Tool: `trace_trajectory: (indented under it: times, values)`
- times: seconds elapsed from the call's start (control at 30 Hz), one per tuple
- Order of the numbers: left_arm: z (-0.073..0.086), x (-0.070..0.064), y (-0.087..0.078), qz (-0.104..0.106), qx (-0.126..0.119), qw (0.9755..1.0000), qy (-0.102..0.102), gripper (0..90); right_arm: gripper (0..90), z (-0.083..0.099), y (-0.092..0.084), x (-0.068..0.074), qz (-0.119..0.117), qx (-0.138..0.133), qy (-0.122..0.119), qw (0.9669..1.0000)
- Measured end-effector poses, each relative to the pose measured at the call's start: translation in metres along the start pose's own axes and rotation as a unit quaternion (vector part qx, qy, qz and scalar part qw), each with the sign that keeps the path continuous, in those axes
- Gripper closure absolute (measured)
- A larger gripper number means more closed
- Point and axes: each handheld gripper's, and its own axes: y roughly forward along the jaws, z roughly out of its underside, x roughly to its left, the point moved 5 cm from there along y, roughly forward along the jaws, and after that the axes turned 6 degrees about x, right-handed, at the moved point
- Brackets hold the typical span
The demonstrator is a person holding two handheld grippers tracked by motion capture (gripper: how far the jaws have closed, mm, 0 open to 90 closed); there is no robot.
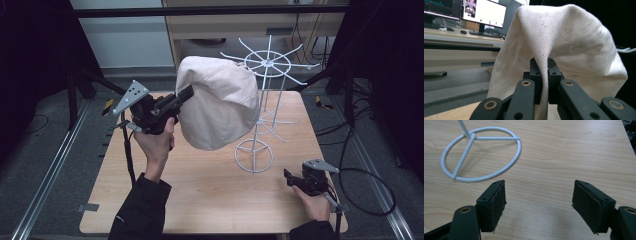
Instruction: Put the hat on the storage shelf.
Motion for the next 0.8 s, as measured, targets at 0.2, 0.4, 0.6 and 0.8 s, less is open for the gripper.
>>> trace_trajectory:
  times: [0.2, 0.4, 0.6, 0.8]
  values:
    - [0.012, 0.003, 0.004, -0.004, 0.015, 0.9999, 0.006, 86.2, 27.1, 0.000, 0.000, 0.000, 0.000, -0.001, -0.001, 1.0000]
    - [0.021, 0.005, 0.008, -0.007, 0.025, 0.9996, 0.008, 85.1, 26.9, 0.000, 0.000, 0.001, 0.000, 0.000, -0.001, 1.0000]
    - [0.032, 0.008, 0.012, -0.011, 0.042, 0.9989, 0.017, 82.8, 26.9, 0.000, 0.000, 0.001, 0.000, 0.001, -0.001, 1.0000]
    - [0.042, 0.011, 0.016, -0.012, 0.051, 0.9984, 0.021, 80.8, 26.8, 0.000, 0.000, 0.001, 0.001, 0.000, -0.001, 1.0000]
